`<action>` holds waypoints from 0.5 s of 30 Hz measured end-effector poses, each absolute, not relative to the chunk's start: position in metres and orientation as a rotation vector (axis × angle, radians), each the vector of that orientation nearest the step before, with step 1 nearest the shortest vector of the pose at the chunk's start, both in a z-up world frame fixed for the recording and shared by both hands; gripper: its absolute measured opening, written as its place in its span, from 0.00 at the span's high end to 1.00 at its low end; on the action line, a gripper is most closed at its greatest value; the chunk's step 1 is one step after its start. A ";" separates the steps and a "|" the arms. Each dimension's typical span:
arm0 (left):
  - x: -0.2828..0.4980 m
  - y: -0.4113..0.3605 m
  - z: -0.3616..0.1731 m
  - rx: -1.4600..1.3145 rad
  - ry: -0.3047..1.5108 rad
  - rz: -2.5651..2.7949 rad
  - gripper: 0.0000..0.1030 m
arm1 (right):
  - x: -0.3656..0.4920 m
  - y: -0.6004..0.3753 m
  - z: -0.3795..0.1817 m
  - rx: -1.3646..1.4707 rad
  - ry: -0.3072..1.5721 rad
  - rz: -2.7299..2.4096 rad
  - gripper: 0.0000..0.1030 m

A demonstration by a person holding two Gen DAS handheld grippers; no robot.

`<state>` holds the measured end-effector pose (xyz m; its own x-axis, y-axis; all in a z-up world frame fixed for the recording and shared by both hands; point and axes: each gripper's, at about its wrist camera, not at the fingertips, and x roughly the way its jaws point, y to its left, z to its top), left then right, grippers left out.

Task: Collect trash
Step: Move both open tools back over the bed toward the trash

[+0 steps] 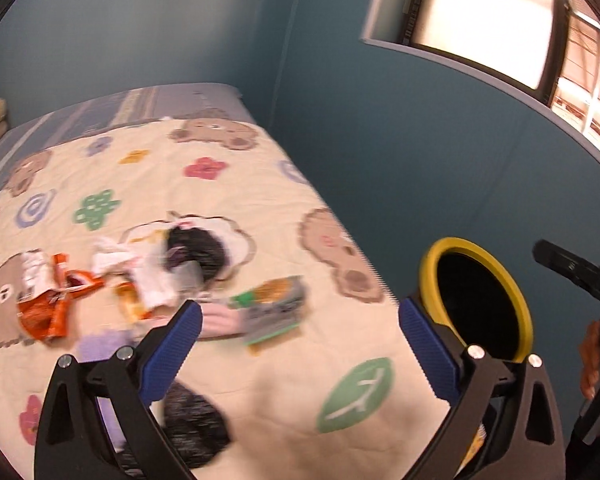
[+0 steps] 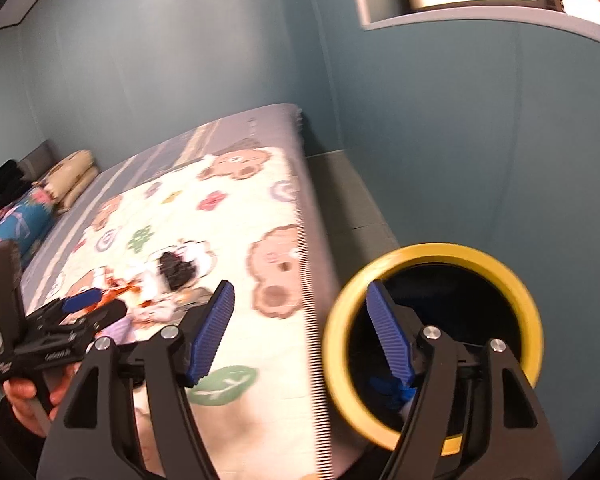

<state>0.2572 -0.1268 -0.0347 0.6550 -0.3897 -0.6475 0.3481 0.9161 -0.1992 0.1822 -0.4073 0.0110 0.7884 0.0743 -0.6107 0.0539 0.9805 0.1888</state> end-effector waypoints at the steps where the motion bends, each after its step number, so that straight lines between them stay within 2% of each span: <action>1: 0.259 -0.117 -0.034 -0.063 0.748 -0.400 0.08 | 0.184 -0.399 0.011 0.199 0.670 0.030 0.36; 15: 0.282 0.006 -0.056 -0.067 0.775 -0.142 0.08 | 0.213 -0.294 -0.014 0.178 0.774 0.242 0.36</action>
